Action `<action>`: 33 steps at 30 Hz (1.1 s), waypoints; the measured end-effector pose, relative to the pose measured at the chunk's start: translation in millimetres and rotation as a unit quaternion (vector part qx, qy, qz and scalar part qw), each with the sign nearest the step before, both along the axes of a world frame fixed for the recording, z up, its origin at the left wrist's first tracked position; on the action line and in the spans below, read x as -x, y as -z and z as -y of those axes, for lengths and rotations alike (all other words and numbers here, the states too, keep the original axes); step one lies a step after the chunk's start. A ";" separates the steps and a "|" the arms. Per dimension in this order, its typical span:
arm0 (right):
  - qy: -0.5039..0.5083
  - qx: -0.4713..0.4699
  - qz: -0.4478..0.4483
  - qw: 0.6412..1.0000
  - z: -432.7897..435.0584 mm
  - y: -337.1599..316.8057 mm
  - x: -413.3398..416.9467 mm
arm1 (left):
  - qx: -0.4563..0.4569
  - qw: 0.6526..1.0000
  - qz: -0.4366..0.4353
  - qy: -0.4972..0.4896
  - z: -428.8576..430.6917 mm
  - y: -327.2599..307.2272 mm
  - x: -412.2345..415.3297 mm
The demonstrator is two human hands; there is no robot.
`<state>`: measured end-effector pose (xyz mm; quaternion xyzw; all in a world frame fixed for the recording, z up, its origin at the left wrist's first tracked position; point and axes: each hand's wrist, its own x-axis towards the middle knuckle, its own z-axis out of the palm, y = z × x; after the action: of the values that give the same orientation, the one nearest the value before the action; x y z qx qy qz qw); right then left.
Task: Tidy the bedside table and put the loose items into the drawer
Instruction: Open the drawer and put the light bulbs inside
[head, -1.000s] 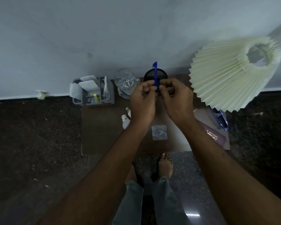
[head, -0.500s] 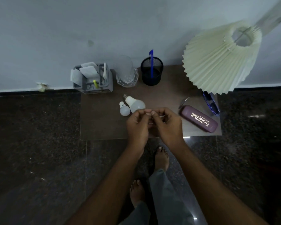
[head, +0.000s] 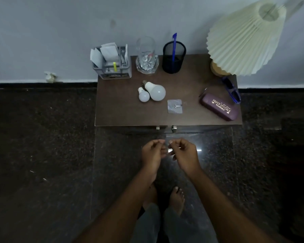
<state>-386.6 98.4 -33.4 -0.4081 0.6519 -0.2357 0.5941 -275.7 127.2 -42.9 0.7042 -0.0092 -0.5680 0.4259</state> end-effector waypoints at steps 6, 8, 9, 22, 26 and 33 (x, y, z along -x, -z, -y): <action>0.051 0.011 -0.038 0.998 8.3 51.3 6.5 | 0.013 0.997 0.075 0.007 13.4 55.1 -8.9; 0.072 0.031 -0.036 0.996 17.4 72.6 6.9 | 0.028 0.994 0.103 -0.009 24.7 76.0 -11.6; 0.080 0.043 -0.036 0.995 20.5 83.9 7.1 | 0.037 0.992 0.117 -0.019 28.6 87.5 -12.2; 0.057 0.110 0.020 0.992 31.9 156.1 10.5 | 0.134 0.983 0.128 0.000 33.1 151.3 -12.2; 0.006 0.076 0.006 0.997 34.8 142.0 18.9 | 0.108 0.984 0.133 0.046 16.7 143.0 -19.0; -0.007 -0.017 0.008 1.000 -8.9 103.7 44.3 | 0.002 0.983 0.163 0.086 -37.3 99.6 -10.6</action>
<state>-430.9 107.2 -137.1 -0.4007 0.6478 -0.2242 0.6079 -265.1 164.6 -142.5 0.7828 -0.1403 -0.4804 0.3699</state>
